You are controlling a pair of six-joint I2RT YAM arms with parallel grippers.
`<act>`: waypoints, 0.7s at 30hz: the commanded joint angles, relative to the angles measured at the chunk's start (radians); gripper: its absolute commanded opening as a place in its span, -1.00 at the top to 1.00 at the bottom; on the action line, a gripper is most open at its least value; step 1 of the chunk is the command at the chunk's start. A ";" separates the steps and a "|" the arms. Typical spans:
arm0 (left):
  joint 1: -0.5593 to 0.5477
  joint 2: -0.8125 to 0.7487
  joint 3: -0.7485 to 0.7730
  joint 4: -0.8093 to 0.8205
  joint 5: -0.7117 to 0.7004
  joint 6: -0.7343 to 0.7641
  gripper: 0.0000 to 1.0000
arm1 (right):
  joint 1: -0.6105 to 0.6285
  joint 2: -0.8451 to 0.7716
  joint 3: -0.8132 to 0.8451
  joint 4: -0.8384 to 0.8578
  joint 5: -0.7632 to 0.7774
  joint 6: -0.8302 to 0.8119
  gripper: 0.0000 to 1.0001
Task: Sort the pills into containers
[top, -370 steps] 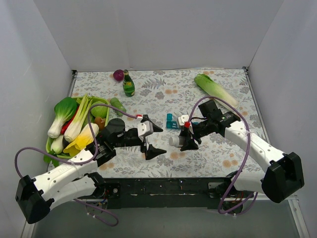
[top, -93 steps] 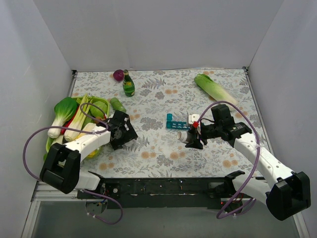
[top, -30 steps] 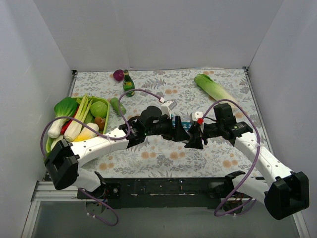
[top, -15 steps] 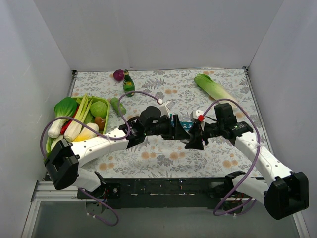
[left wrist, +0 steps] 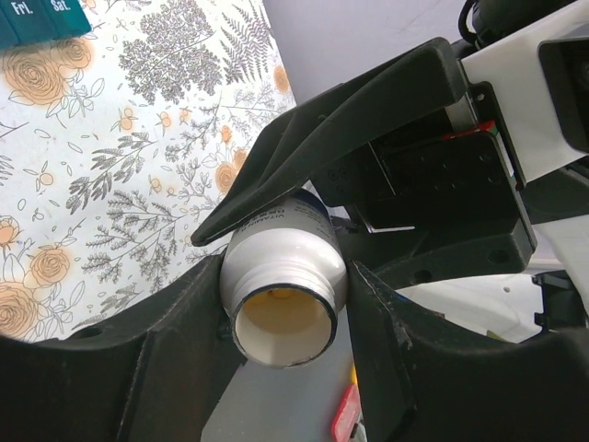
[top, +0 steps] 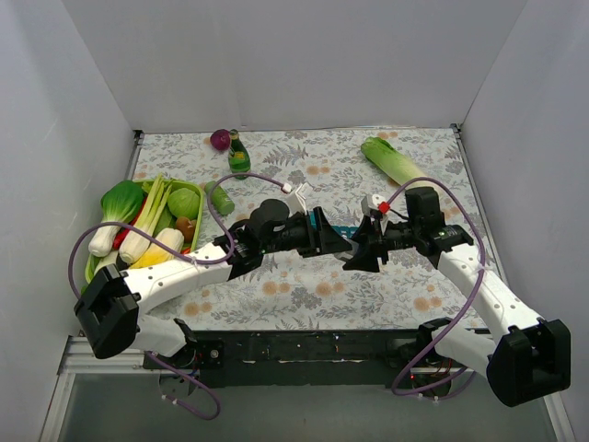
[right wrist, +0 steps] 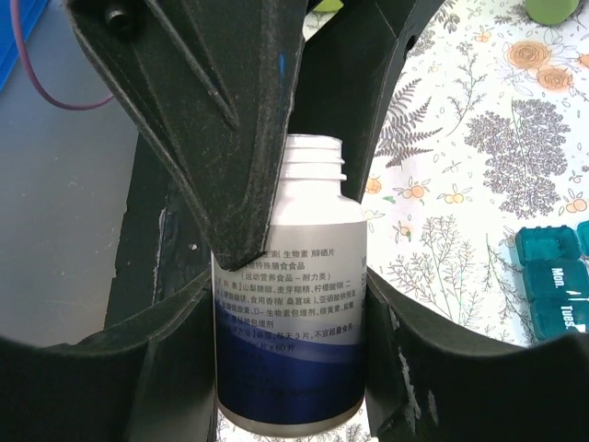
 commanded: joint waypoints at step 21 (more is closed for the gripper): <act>0.164 -0.198 0.275 -0.334 -0.008 0.142 -0.79 | -0.023 0.047 0.209 0.155 -0.105 0.117 0.83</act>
